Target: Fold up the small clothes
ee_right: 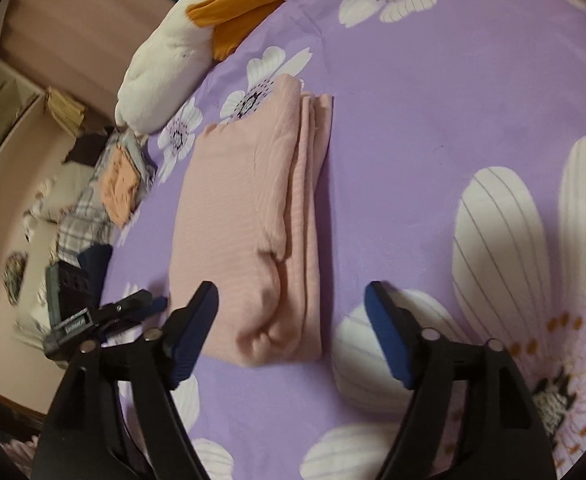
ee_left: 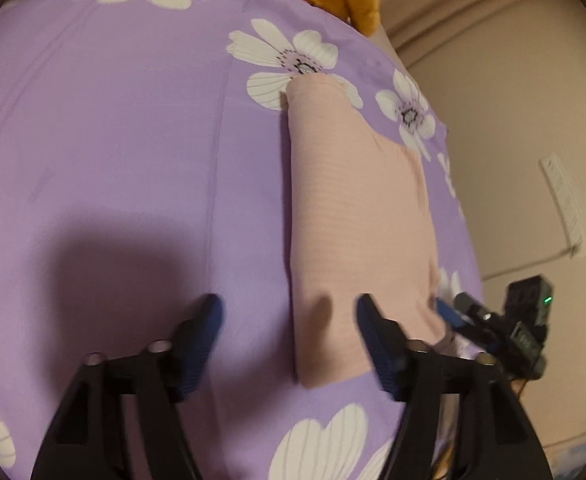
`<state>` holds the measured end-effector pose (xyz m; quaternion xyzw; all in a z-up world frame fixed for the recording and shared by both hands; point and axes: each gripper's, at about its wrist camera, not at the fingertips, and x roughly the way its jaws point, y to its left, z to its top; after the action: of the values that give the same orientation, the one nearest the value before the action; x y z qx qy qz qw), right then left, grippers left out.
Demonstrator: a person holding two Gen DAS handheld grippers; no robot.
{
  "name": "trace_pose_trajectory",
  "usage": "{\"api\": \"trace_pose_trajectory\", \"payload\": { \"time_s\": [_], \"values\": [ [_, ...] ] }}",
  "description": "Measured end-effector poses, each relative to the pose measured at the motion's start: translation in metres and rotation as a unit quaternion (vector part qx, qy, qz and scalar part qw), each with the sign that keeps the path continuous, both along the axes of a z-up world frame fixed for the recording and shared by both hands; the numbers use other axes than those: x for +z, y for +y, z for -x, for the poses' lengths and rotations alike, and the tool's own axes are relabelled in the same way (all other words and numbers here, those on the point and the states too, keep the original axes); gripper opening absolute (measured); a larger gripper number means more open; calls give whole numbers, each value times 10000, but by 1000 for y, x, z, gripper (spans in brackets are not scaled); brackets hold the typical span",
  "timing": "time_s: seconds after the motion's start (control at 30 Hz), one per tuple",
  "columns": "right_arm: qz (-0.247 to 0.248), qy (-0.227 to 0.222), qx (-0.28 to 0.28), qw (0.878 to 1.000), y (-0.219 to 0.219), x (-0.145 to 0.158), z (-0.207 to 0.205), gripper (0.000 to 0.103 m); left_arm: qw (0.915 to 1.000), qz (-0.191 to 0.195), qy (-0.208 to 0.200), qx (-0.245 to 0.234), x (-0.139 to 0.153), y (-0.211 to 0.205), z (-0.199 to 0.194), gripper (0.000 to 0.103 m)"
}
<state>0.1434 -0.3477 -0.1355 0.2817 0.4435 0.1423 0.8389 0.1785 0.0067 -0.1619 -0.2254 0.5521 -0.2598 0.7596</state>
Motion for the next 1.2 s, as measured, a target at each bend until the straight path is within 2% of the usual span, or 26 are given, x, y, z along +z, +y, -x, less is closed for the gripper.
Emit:
{"api": "trace_pose_trajectory", "payload": {
  "time_s": [0.23,0.37,0.7,0.8,0.93,1.2],
  "values": [
    [-180,39,-13,9998,1,-2,-29,81,9992,383,139,26,-4,-16,-33,75],
    [-365,36,23,9993,-4,-5,-46,85,9973,683,267,-43,-9,-26,-50,84],
    [-698,-1,239,9973,-2,-9,-75,84,9937,1024,324,-308,-16,-54,-73,84],
    [-777,-21,362,9963,4,-11,-84,77,9938,1016,293,-354,-17,-59,-76,84],
    [-696,-46,408,9967,9,-15,-91,61,9930,1078,300,-372,-19,-62,-80,84],
    [-693,-125,377,9968,14,-19,-97,44,9940,946,149,-520,-18,-73,-83,84]
  ]
}}
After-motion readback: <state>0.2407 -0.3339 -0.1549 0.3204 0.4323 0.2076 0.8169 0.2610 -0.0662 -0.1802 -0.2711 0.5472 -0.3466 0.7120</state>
